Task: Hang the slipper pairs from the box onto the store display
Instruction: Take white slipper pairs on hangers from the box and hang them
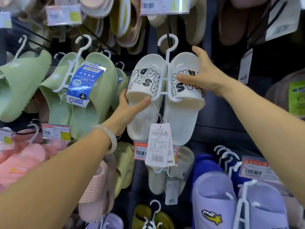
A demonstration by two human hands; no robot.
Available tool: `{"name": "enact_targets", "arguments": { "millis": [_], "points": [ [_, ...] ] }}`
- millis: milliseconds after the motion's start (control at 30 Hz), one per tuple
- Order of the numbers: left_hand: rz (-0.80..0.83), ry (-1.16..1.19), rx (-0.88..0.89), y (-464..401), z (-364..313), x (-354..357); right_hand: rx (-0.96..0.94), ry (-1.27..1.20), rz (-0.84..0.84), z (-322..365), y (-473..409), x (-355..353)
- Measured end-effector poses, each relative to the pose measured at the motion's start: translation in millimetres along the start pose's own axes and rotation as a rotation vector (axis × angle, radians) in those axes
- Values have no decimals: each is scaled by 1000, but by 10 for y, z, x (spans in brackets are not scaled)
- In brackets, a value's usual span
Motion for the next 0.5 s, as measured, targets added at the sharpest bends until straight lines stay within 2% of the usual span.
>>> {"name": "enact_targets", "arguments": {
  "millis": [133, 233, 333, 367, 433, 500],
  "points": [
    [-44, -54, 9, 2, 20, 69, -13, 27, -44, 5, 132, 18],
    [-122, -117, 18, 37, 3, 127, 16, 156, -21, -57, 248, 116],
    [-274, -365, 182, 131, -163, 157, -60, 260, -107, -84, 396, 254],
    [-280, -508, 292, 163, -225, 170, -134, 335, -146, -76, 439, 307],
    [-188, -759, 484, 200, -304, 219, -259, 498, -160, -55, 511, 428],
    [-95, -879, 500, 163, -286, 235, -282, 631, -106, -80, 532, 533]
  ]
}}
Point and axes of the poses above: each hand's wrist, its own y-axis away from the middle knuckle, its own x-axis out of the palm, z = x × y, the point moved 2 cm from there along -y, towards the middle knuckle, and after that the axes turned 7 degrees about x, right-handed, at the moved point
